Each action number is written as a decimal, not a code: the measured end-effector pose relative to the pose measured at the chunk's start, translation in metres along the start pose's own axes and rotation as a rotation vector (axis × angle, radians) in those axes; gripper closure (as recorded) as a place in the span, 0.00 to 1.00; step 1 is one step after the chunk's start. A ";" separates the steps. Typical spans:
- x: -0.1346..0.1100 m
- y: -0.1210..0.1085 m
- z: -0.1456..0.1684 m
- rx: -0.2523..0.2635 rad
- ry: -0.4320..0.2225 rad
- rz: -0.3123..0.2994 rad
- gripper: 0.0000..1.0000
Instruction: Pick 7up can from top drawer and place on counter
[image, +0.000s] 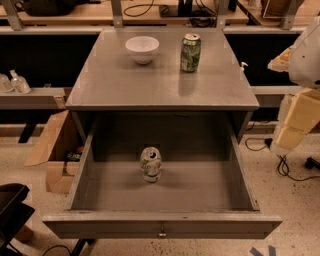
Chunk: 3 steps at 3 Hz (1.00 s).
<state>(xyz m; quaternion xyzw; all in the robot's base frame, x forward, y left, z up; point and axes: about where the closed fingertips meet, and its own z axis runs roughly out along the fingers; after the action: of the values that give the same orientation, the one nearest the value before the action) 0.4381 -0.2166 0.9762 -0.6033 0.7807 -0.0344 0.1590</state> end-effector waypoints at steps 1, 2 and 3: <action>0.000 0.000 0.000 0.000 0.000 0.000 0.00; -0.007 0.002 0.016 -0.030 -0.051 -0.001 0.00; -0.016 0.010 0.056 -0.088 -0.167 -0.013 0.00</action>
Offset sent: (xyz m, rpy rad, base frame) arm 0.0117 0.0240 -0.0427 0.1437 0.0613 0.0534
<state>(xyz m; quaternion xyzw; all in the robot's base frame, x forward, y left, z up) 0.4484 -0.1906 0.9240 -0.6156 0.7616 0.0490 0.1966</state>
